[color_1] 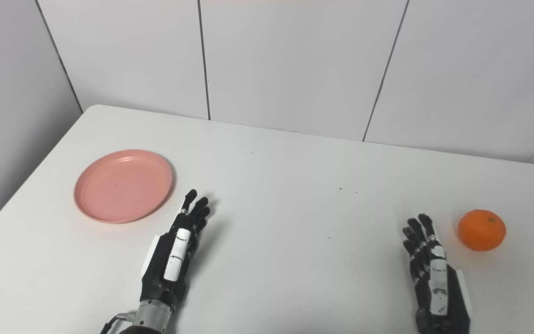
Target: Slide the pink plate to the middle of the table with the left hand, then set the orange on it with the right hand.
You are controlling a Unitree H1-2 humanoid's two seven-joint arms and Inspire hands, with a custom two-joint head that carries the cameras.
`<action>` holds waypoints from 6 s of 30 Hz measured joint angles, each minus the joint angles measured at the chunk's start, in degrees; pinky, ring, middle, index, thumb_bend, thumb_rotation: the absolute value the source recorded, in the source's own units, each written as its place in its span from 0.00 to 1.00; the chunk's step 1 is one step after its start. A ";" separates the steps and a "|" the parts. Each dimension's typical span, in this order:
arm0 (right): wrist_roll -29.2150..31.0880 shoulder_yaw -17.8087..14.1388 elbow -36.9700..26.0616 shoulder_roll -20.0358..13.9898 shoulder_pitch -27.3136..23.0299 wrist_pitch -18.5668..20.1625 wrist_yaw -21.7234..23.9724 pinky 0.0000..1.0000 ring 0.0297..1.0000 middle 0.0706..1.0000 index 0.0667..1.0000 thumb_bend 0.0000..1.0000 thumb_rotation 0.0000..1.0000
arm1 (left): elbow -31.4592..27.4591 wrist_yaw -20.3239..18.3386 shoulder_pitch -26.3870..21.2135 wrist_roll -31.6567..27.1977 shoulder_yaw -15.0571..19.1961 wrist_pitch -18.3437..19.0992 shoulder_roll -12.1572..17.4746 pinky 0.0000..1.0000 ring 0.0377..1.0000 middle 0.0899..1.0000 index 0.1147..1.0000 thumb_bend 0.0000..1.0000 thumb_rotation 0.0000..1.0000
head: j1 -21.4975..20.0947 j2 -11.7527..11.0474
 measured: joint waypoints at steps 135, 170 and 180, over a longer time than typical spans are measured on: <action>-2.07 1.51 1.14 -0.16 -0.50 -2.43 0.24 0.91 0.89 0.89 0.88 0.80 0.86 | 31.13 -20.14 -27.43 -21.94 28.90 8.32 20.08 0.80 0.86 0.86 0.91 0.89 0.81 | -1.05 0.17; -3.21 3.22 0.15 0.11 -0.04 -1.69 -0.31 0.91 0.88 0.88 0.85 0.82 0.84 | 18.22 -14.08 -23.64 -21.06 24.49 16.22 11.13 0.77 0.85 0.83 0.89 0.89 0.80 | -2.37 1.58; -4.50 3.81 -0.70 1.11 0.42 -1.24 -1.11 0.90 0.87 0.87 0.84 0.81 0.83 | 16.62 -11.53 -23.26 -20.49 23.53 16.55 8.17 0.84 0.89 0.86 0.90 0.87 0.83 | -5.36 3.07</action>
